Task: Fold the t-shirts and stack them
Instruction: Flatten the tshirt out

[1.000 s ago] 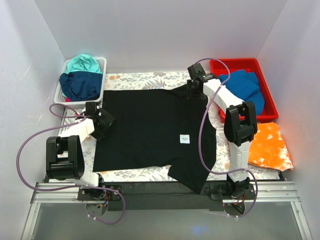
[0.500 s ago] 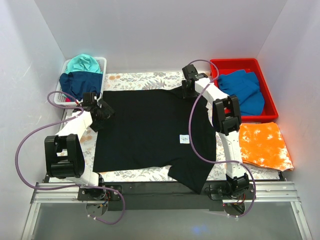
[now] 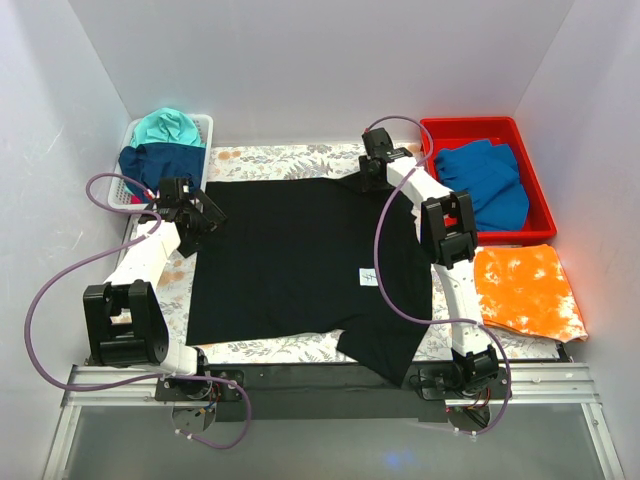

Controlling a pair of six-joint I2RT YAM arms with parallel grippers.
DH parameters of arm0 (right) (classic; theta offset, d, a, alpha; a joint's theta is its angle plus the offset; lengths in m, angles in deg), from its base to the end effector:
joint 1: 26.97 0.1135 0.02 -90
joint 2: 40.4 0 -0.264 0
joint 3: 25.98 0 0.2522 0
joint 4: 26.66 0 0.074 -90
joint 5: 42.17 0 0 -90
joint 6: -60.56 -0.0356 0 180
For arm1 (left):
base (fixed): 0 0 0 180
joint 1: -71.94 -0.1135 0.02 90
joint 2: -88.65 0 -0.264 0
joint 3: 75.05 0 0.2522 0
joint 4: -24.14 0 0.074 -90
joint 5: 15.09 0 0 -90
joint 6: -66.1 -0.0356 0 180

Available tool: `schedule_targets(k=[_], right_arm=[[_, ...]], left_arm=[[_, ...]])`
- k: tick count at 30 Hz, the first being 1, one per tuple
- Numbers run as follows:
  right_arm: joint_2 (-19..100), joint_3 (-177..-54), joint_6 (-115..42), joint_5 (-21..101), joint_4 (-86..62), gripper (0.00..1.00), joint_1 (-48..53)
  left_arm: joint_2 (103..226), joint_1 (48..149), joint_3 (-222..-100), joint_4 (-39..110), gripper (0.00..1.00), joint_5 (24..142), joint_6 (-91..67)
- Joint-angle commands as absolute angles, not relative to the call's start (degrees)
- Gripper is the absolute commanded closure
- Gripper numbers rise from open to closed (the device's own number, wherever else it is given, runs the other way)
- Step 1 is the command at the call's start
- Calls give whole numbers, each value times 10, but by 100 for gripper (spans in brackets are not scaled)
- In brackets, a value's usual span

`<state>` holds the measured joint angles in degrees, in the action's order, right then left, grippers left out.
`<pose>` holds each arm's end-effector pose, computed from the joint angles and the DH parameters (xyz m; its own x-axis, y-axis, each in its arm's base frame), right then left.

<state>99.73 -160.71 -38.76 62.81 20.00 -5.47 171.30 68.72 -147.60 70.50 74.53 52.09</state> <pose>0.5061 0.1895 0.1735 -0.7575 -0.1302 -0.6397 -0.0846 0.9912 -0.1016 0.2946 0.0168 0.2398 -0.1434 -0.9798 -0.1391 -0.8219 0.1962 -0.5347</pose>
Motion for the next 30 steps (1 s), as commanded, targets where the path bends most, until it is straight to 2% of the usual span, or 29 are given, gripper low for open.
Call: schedule_targets(k=[1,13,24,30], right_arm=[[1012,-1633,-373,625,147,44,-56],[1027,-1635,-395,598,36,44,-55],[1041,-1656,-445,483,-160,39,-55],[1082,-1678,-510,367,-312,37,-59]], left_arm=[[1699,685,-1488,722,5,747,508],[1714,686,-1501,740,4,742,499],[1701,685,-1489,757,4,732,494],[1695,685,-1484,762,4,730,490]])
